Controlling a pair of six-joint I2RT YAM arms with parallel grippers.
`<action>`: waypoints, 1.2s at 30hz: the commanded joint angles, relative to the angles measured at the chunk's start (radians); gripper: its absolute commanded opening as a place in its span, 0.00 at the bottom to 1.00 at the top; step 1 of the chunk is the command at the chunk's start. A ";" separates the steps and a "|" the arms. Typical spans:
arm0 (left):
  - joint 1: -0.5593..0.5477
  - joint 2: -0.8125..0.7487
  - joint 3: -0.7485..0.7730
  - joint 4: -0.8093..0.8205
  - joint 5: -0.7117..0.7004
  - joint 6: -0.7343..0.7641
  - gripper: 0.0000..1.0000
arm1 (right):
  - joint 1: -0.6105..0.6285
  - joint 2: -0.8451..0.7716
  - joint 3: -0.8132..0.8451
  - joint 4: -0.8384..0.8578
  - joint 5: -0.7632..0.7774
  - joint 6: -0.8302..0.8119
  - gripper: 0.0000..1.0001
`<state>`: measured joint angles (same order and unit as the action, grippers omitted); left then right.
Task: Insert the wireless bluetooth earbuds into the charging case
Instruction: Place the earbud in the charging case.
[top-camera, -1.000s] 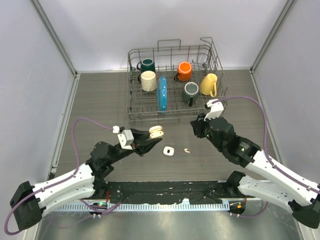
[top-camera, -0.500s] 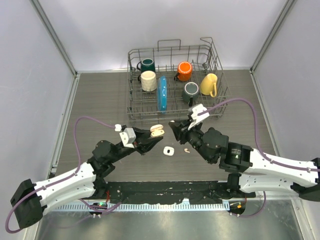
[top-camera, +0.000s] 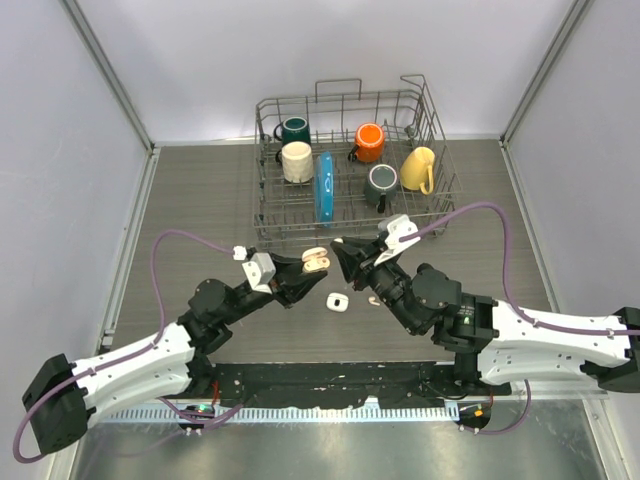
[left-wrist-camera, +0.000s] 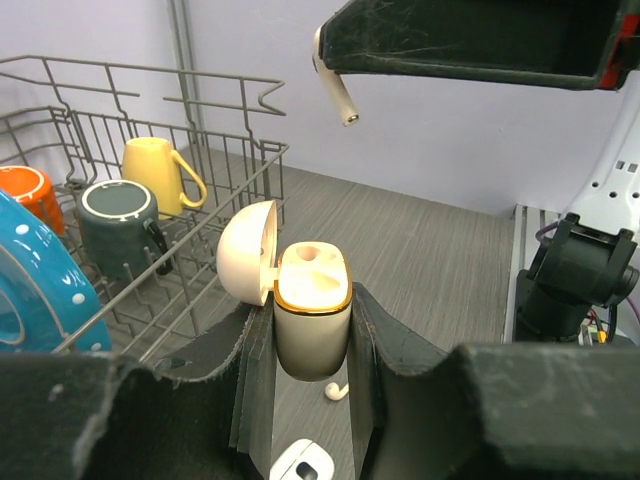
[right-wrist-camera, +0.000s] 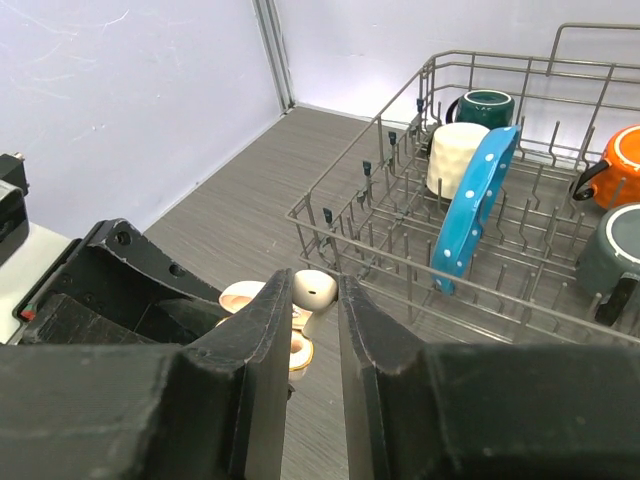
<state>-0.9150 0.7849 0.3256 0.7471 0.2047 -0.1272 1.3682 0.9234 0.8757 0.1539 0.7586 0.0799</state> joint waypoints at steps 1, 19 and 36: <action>-0.002 0.014 0.058 0.074 -0.034 -0.005 0.00 | 0.008 -0.008 -0.009 0.070 0.015 -0.002 0.01; -0.002 0.048 0.076 0.118 -0.008 -0.034 0.00 | 0.008 0.037 -0.055 0.137 0.013 0.026 0.01; -0.004 0.051 0.087 0.144 0.010 -0.052 0.00 | 0.008 0.058 -0.086 0.144 0.018 0.044 0.01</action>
<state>-0.9150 0.8444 0.3614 0.8036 0.2031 -0.1650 1.3689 0.9810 0.8127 0.2539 0.7574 0.0956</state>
